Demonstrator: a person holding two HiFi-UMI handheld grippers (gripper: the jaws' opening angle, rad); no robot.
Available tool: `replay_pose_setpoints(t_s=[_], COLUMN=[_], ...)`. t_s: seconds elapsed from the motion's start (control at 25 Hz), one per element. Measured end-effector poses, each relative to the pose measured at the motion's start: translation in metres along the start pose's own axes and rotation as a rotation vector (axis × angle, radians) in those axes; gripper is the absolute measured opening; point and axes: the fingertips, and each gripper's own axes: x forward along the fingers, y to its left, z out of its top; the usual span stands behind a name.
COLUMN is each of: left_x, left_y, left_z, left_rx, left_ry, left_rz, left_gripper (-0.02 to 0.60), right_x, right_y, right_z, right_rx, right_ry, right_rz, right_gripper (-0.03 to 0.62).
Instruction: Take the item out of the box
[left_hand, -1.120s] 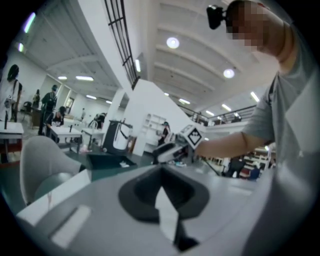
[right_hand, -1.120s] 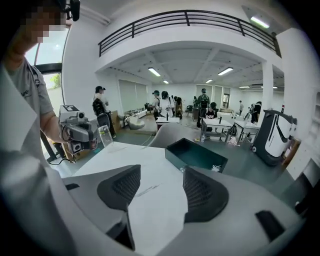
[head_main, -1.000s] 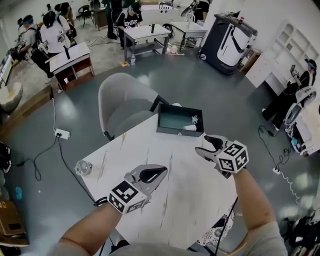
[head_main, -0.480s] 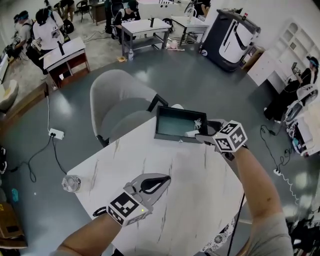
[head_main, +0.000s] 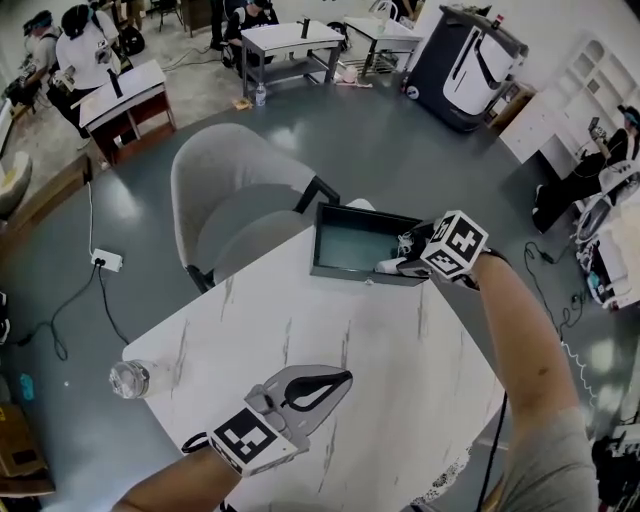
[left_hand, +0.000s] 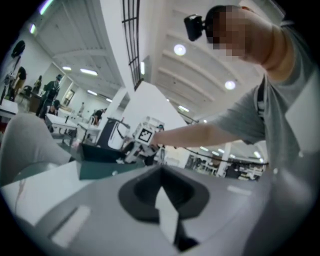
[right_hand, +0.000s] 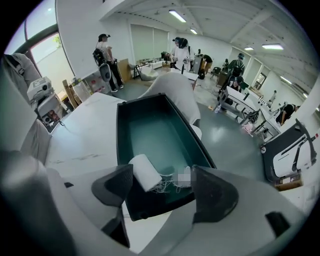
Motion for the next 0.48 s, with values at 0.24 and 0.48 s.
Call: replay_pose_setpoints(t_s=[0.24,0.48], left_x=[0.001,0.002], left_y=[-0.001,0.003], left_z=[0.003,0.001], left_rx=[-0.016,-0.042], left_ry=[-0.022,-0.032], left_rz=[-0.012,-0.012], left_gripper=[0.000,0.000], right_x=[0.019,0.027], right_y=[-0.006,-0.007], right_z=[-0.007,-0.006], right_rx=[0.002,0.031], right_ry=[0.128,0.203], right_rz=[0.058,0.136], right_gripper=[0.344,0.360])
